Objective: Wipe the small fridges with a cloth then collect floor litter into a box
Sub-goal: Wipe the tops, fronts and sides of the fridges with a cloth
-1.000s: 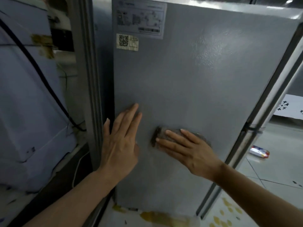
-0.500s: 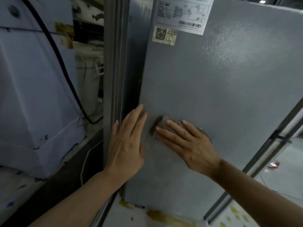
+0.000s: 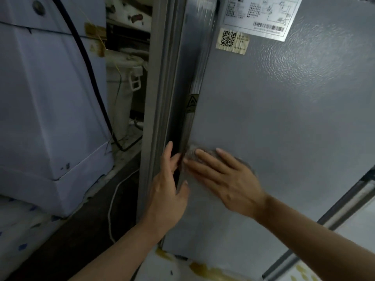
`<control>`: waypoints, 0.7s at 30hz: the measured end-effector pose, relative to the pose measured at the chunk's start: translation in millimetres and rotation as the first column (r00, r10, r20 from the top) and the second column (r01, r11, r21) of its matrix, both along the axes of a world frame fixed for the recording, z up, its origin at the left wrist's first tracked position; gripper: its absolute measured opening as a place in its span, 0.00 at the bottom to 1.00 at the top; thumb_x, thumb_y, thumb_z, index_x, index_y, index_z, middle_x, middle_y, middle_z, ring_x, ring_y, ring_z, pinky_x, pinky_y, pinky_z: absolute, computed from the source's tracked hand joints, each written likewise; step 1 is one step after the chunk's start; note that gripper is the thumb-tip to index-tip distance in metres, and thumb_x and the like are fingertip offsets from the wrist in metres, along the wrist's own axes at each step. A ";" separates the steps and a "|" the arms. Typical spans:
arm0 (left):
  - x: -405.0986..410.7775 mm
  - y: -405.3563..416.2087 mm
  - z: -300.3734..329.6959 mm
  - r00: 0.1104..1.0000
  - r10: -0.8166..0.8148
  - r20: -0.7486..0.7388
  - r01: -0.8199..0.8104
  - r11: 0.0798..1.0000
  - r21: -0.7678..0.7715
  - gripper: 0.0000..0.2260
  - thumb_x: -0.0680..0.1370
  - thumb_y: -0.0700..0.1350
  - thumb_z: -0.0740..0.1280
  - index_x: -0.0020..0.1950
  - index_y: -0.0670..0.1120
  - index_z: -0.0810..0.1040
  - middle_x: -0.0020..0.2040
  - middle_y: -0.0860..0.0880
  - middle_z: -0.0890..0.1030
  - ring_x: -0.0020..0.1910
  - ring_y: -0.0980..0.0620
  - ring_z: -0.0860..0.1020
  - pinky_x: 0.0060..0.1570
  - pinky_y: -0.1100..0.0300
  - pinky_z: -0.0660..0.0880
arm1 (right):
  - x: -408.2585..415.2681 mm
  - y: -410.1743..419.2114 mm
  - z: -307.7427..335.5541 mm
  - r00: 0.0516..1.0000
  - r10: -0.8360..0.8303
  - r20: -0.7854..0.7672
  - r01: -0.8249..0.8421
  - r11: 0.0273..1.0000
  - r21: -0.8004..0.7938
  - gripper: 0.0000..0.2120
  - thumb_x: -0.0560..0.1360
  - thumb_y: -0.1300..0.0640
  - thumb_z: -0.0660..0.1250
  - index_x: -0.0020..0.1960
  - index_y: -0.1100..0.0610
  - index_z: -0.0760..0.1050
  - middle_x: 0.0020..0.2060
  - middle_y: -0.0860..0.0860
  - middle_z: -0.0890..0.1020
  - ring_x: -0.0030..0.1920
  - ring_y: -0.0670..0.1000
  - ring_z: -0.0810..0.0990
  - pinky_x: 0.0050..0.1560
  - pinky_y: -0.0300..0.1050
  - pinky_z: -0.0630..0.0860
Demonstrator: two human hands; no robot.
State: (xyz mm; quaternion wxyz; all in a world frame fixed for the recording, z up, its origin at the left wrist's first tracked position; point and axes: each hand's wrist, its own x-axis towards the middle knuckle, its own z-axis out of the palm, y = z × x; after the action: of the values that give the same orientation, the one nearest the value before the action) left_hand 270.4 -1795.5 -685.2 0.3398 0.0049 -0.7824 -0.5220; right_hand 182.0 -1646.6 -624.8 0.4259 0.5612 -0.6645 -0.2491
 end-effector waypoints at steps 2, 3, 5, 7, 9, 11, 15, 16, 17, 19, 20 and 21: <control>0.8 -1.2 -0.1 1.000 0.011 -0.009 -0.011 0.999 0.043 0.39 0.75 0.34 0.65 0.72 0.61 0.46 0.66 0.55 0.69 0.66 0.64 0.68 0.64 0.76 0.63 | -3.3 -8.6 31.9 1.000 0.008 -0.011 -0.010 0.993 -0.115 0.24 0.77 0.58 0.51 0.72 0.55 0.65 0.72 0.51 0.67 0.72 0.56 0.61 0.72 0.52 0.50; 0.5 -1.8 -0.2 1.000 0.022 -0.010 -0.022 0.998 0.063 0.38 0.76 0.34 0.65 0.71 0.62 0.46 0.65 0.55 0.70 0.64 0.64 0.70 0.63 0.75 0.64 | -7.0 -15.4 53.1 1.000 0.017 -0.014 -0.020 0.974 -0.224 0.24 0.77 0.58 0.51 0.73 0.55 0.64 0.72 0.52 0.66 0.73 0.56 0.61 0.72 0.53 0.49; 0.1 -1.9 -0.7 0.999 0.036 0.006 -0.037 0.993 0.113 0.37 0.76 0.35 0.65 0.69 0.65 0.47 0.63 0.54 0.72 0.62 0.65 0.71 0.62 0.74 0.66 | -15.2 -29.7 87.4 0.998 0.020 -0.057 -0.042 0.907 -0.420 0.23 0.79 0.57 0.51 0.74 0.54 0.63 0.72 0.53 0.66 0.73 0.57 0.62 0.72 0.55 0.50; -0.2 -2.8 -4.4 0.998 0.047 0.030 -0.050 0.989 0.140 0.37 0.76 0.35 0.64 0.70 0.64 0.47 0.62 0.53 0.73 0.61 0.63 0.73 0.60 0.72 0.67 | -17.9 -40.2 92.2 0.996 0.014 -0.087 -0.057 0.856 -0.513 0.22 0.81 0.55 0.52 0.74 0.55 0.62 0.72 0.53 0.66 0.73 0.58 0.62 0.72 0.56 0.51; -0.3 -4.4 -11.5 0.996 0.066 0.056 -0.073 0.988 0.135 0.37 0.75 0.33 0.64 0.73 0.59 0.49 0.60 0.52 0.75 0.59 0.60 0.74 0.57 0.71 0.69 | -18.3 -42.0 65.2 0.996 0.043 -0.076 -0.076 0.863 -0.499 0.22 0.80 0.56 0.54 0.74 0.55 0.62 0.72 0.53 0.66 0.73 0.58 0.62 0.73 0.57 0.51; 1.6 -4.4 -19.9 0.991 0.090 0.100 -0.102 0.987 0.125 0.36 0.74 0.32 0.64 0.75 0.54 0.50 0.59 0.52 0.75 0.58 0.59 0.75 0.55 0.72 0.70 | -14.7 -34.8 15.1 0.998 0.053 -0.022 -0.058 0.926 -0.372 0.23 0.79 0.57 0.54 0.74 0.55 0.62 0.72 0.53 0.65 0.74 0.57 0.59 0.73 0.57 0.50; 6.4 -5.0 -37.8 0.976 0.081 0.202 -0.108 0.986 0.126 0.35 0.75 0.30 0.62 0.75 0.51 0.52 0.58 0.53 0.77 0.58 0.60 0.76 0.60 0.66 0.71 | -2.3 -15.1 -74.1 1.000 -0.018 0.017 0.019 0.999 -0.039 0.25 0.76 0.59 0.53 0.73 0.56 0.62 0.72 0.50 0.64 0.73 0.54 0.59 0.73 0.54 0.50; 8.5 -5.5 -41.5 0.969 0.066 0.237 -0.098 0.988 0.122 0.33 0.75 0.30 0.62 0.75 0.51 0.53 0.59 0.52 0.78 0.59 0.59 0.76 0.61 0.62 0.71 | 0.5 -12.2 -83.6 0.999 -0.039 0.019 0.039 0.999 0.005 0.26 0.75 0.59 0.54 0.73 0.56 0.61 0.72 0.49 0.63 0.73 0.53 0.59 0.72 0.54 0.49; 10.9 -5.7 -44.3 0.962 0.047 0.267 -0.078 0.991 0.106 0.32 0.75 0.30 0.61 0.74 0.50 0.56 0.61 0.50 0.77 0.60 0.57 0.75 0.63 0.59 0.71 | 1.8 -9.6 -86.3 0.999 -0.050 0.007 0.050 0.998 0.036 0.26 0.75 0.58 0.54 0.73 0.55 0.61 0.72 0.48 0.63 0.73 0.52 0.58 0.72 0.53 0.47; 17.0 -4.9 -46.9 0.956 0.006 0.292 -0.022 0.998 0.052 0.29 0.75 0.31 0.61 0.73 0.49 0.60 0.64 0.49 0.75 0.63 0.56 0.74 0.65 0.54 0.71 | -0.1 -4.7 -76.1 0.999 -0.030 -0.032 0.031 0.999 0.044 0.25 0.75 0.58 0.54 0.73 0.54 0.62 0.72 0.48 0.64 0.72 0.51 0.59 0.72 0.53 0.45; 18.7 -3.8 -45.6 0.959 -0.004 0.284 -0.002 1.000 0.022 0.29 0.75 0.32 0.62 0.73 0.49 0.60 0.66 0.50 0.74 0.64 0.55 0.73 0.66 0.53 0.70 | -2.7 -1.5 -64.7 0.999 -0.010 -0.038 0.011 1.000 0.002 0.25 0.76 0.59 0.53 0.73 0.54 0.63 0.72 0.48 0.64 0.72 0.52 0.60 0.72 0.53 0.45; 18.5 -2.5 -43.5 0.962 0.000 0.273 0.002 1.000 -0.009 0.29 0.75 0.33 0.63 0.74 0.49 0.60 0.67 0.50 0.72 0.65 0.55 0.71 0.67 0.52 0.69 | -5.8 1.9 -51.0 1.000 0.007 -0.027 -0.009 0.997 -0.081 0.24 0.77 0.59 0.52 0.73 0.54 0.63 0.72 0.49 0.64 0.73 0.53 0.60 0.73 0.54 0.46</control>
State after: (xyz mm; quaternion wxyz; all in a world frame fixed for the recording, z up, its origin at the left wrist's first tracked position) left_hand 288.9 -1798.0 -728.7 0.2287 0.0747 -0.8242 -0.5127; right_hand 176.2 -1644.7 -675.9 0.4581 0.5428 -0.6661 -0.2275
